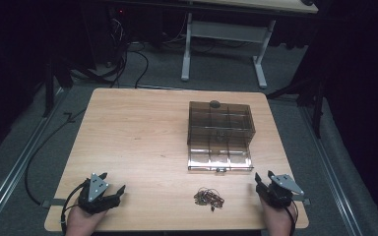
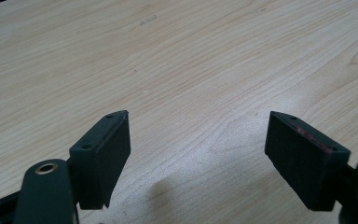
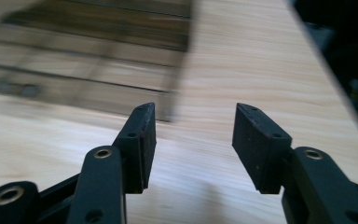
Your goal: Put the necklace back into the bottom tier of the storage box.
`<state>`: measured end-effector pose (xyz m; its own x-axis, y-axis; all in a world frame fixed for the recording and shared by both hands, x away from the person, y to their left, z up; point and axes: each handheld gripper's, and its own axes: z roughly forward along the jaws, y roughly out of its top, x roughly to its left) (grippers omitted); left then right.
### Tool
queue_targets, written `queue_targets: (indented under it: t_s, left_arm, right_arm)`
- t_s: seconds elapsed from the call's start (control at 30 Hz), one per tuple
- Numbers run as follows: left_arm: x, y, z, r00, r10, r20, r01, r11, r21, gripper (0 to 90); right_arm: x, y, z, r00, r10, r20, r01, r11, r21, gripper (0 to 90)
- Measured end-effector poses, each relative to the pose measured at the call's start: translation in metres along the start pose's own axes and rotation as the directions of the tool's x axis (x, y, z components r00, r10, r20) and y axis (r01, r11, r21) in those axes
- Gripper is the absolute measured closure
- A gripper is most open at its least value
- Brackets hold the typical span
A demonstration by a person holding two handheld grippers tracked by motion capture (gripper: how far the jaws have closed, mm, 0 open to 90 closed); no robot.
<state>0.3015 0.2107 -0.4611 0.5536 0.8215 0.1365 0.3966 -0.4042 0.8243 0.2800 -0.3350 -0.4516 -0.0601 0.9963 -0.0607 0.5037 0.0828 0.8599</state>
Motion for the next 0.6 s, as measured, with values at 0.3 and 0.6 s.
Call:
queue_targets:
  t_s: [0.3,0.6]
  left_arm:
    - [0.0,0.0,0.0001,0.9998,0.008,0.018,-0.008,1.0,0.001,22.5]
    - [-0.0004,0.0,0.0002,0.9998,0.011,0.019,-0.011,0.9999,0.003,22.4]
  right_arm:
    - [-0.0055,0.0,0.0019,0.9986,0.046,-0.027,-0.046,0.999,0.007,47.0]
    - [-0.0058,-0.0004,0.0012,0.9979,0.041,-0.05,-0.041,0.999,-0.003,47.0]
